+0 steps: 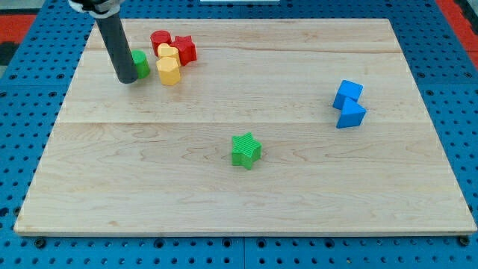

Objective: Push the green circle into the group of blocks

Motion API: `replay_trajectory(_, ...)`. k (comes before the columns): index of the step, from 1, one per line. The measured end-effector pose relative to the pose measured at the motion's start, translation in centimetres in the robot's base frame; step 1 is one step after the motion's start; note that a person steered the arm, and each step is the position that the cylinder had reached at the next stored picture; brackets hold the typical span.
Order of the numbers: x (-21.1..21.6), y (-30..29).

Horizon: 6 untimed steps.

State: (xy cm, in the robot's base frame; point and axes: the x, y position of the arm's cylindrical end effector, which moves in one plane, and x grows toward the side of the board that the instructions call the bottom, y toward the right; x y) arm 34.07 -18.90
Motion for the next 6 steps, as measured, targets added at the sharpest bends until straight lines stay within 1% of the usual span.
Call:
replay_trajectory(1, -1.3, -5.9)
replay_trajectory(2, -3.5, -1.2)
replay_trajectory(3, -2.9, 0.8)
replay_trajectory(4, -0.9, -1.9)
replay_trajectory(5, 4.6, 7.7)
replay_trajectory(6, 5.4, 22.4)
